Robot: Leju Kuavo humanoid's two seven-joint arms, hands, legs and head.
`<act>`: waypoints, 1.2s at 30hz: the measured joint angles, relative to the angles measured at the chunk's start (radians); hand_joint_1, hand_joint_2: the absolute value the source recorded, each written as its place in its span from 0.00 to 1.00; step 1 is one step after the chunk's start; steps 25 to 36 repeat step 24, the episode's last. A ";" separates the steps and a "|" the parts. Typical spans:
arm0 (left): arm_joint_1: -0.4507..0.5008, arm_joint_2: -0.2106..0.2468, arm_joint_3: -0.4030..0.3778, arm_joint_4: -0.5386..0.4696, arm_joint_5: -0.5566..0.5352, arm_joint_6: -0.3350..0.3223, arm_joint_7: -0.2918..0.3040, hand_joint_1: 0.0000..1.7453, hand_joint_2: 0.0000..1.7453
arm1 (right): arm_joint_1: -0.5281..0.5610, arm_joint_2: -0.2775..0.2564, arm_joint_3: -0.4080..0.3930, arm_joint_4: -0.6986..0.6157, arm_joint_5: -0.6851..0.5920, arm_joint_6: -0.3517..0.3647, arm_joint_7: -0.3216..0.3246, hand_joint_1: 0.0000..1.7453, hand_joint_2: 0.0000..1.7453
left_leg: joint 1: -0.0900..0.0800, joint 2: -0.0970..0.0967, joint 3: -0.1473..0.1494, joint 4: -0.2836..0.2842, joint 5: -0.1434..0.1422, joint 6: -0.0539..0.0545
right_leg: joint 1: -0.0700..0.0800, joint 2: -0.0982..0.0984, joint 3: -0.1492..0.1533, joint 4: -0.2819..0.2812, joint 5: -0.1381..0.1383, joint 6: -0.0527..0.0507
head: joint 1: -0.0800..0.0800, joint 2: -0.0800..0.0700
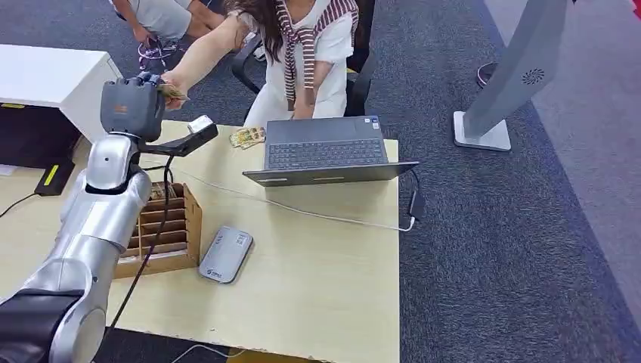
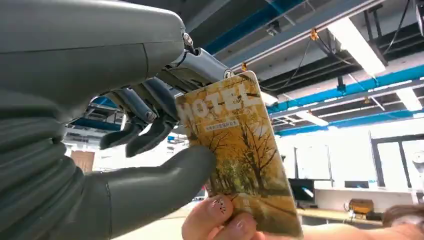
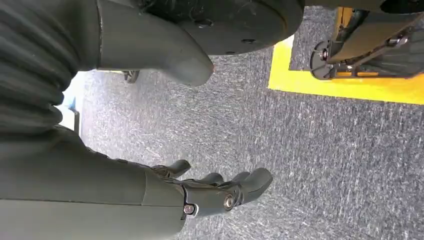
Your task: Pass the card to the sensor for recognition and then transmit it.
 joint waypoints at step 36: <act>0.386 0.033 0.046 -0.485 0.347 0.069 -0.108 0.00 1.00 | 0.009 0.006 -0.001 0.001 -0.076 -0.032 -0.026 0.00 1.00 | 0.000 0.003 0.000 -0.001 -0.001 0.000 | 0.000 0.003 0.000 0.000 -0.001 0.000 | 0.000 0.000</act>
